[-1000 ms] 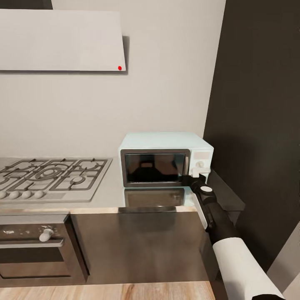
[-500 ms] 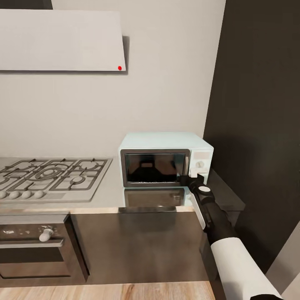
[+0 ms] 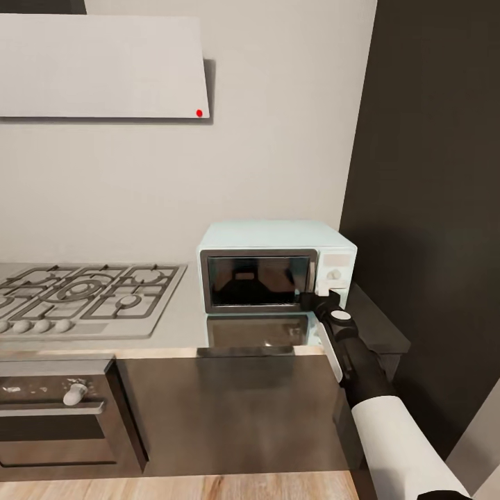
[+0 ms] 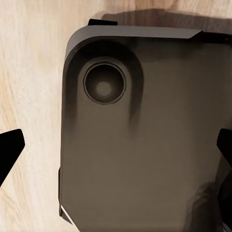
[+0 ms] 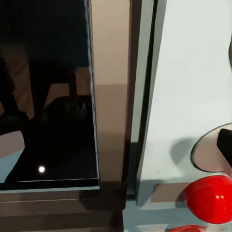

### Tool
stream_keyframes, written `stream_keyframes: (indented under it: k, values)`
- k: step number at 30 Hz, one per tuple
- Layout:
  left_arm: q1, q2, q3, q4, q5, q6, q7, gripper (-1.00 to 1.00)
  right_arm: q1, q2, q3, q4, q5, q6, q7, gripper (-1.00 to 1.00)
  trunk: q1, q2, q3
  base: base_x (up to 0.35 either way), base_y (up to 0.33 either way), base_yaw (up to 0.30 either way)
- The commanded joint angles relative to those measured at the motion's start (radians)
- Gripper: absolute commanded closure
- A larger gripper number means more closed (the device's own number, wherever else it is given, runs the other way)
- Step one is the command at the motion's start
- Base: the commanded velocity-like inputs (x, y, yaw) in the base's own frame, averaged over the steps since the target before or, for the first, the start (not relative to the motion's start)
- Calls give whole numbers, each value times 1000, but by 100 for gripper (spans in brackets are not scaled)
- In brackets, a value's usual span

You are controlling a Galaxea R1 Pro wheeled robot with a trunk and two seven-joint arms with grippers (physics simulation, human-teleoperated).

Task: In the kitchen, take the popcorn bag from the countertop, put it into the microwave, and heat it until the popcorn is cooked so the cooked popcorn ends up inside the bag.

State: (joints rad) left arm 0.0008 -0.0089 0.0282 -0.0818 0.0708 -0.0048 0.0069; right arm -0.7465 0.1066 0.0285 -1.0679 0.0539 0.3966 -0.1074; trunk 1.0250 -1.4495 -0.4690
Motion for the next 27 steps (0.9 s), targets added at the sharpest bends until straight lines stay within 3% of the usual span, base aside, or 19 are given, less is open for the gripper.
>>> stream_keyframes:
  k: [1,5,6,10,27]
  values:
    - [0,0,2,-1,7,0,1,-100,-1,0,2,-2,5,7,-3,-100,0,-1,-1,0,0,0]
    - [0,-1,2,-1,7,0,1,-100,-1,2,6,-1,3,6,-2,-100,0,-1,-1,0,0,0]
    - [0,0,2,-1,7,0,1,-100,-1,3,21,-1,3,6,-2,100,0,-1,-1,0,0,0]
    - [0,0,2,-1,7,0,1,-100,-1,2,69,-1,4,6,-3,100,0,-1,-1,0,0,0]
    - [0,-1,1,-1,7,-1,-1,-100,-1,-10,68,-3,0,6,-7,100,0,-1,-1,-2,0,0]
